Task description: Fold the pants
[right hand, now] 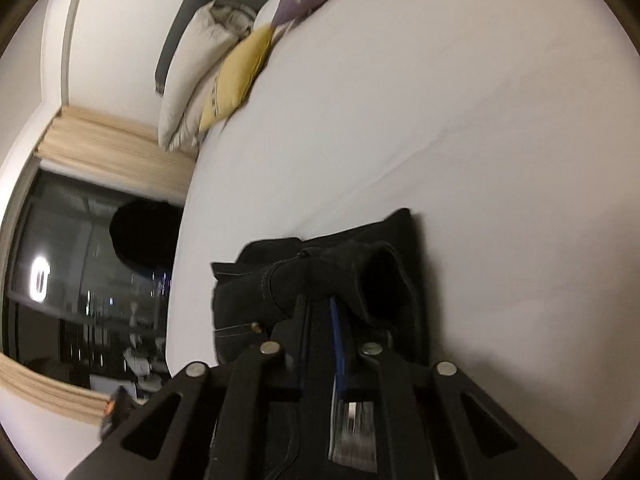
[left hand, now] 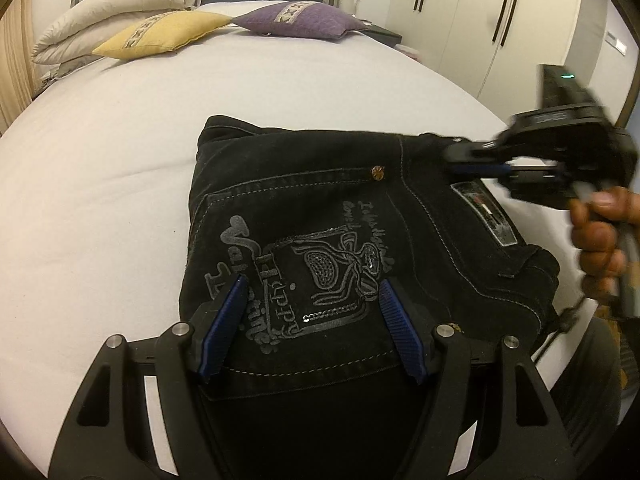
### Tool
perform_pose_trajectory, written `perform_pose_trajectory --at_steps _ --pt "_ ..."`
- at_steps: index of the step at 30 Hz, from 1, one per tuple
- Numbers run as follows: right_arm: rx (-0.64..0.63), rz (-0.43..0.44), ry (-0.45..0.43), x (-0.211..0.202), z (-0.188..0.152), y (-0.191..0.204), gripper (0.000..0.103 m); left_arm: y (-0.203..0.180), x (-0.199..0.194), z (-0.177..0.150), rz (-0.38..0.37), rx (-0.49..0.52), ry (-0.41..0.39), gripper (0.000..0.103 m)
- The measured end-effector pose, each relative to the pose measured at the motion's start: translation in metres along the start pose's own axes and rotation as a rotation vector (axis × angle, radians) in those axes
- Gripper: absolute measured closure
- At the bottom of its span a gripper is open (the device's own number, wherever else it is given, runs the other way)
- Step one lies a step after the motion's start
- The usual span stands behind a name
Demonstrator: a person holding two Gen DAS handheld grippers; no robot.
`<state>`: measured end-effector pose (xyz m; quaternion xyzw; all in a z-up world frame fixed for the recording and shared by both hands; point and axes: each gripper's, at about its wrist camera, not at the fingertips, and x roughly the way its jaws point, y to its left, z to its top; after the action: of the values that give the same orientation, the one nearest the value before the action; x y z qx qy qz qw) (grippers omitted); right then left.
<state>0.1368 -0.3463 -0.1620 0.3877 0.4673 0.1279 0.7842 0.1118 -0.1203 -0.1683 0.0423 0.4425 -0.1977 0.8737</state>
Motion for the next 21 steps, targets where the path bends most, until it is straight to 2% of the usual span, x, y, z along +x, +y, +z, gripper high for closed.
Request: perform_pose_trajectory --at_steps 1,3,5,7,8,10,11,13,14,15,16,18,21 --pt "-0.032 0.025 -0.032 -0.015 -0.01 0.01 0.07 0.0 0.0 0.0 0.001 -0.001 0.0 0.035" --pt "-0.085 0.097 -0.036 -0.024 -0.028 0.03 0.051 0.0 0.0 0.0 0.003 -0.002 0.001 0.035" --pt "-0.138 0.148 0.006 -0.025 -0.055 0.044 0.051 0.0 0.0 0.0 0.0 -0.003 0.002 0.035" --pt "-0.16 0.136 0.048 -0.021 -0.076 0.038 0.045 0.002 0.0 0.0 -0.008 -0.015 0.001 0.035" --pt "-0.14 0.084 0.065 -0.014 -0.087 0.023 0.047 0.003 0.0 0.0 -0.012 -0.02 0.0 0.035" --pt "-0.084 0.113 0.036 -0.017 -0.095 -0.008 0.09 0.002 0.0 -0.001 -0.012 -0.013 0.002 0.035" --pt "-0.054 0.115 0.022 -0.023 -0.096 -0.019 0.097 0.001 0.0 -0.002 -0.01 -0.005 0.001 0.035" --pt "-0.005 0.091 0.005 -0.038 -0.095 -0.028 0.1 0.001 -0.001 -0.002 -0.008 -0.002 0.002 0.035" --pt "-0.02 0.066 0.0 -0.044 -0.094 -0.024 0.098 0.0 -0.002 -0.002 -0.006 -0.004 0.004 0.035" --pt "-0.043 0.043 -0.014 -0.054 -0.092 -0.016 0.088 -0.001 -0.004 -0.001 -0.001 -0.005 0.005 0.034" --pt "-0.053 0.044 -0.026 -0.058 -0.091 -0.009 0.07 -0.002 -0.006 0.001 0.002 -0.007 0.004 0.034" --pt "-0.1 0.103 -0.076 -0.076 -0.088 0.016 0.053 -0.003 -0.014 0.003 -0.001 -0.017 -0.009 0.034" --pt "-0.161 0.164 -0.076 -0.077 -0.091 0.037 0.053 -0.005 -0.026 -0.002 0.002 -0.019 -0.04 0.034"
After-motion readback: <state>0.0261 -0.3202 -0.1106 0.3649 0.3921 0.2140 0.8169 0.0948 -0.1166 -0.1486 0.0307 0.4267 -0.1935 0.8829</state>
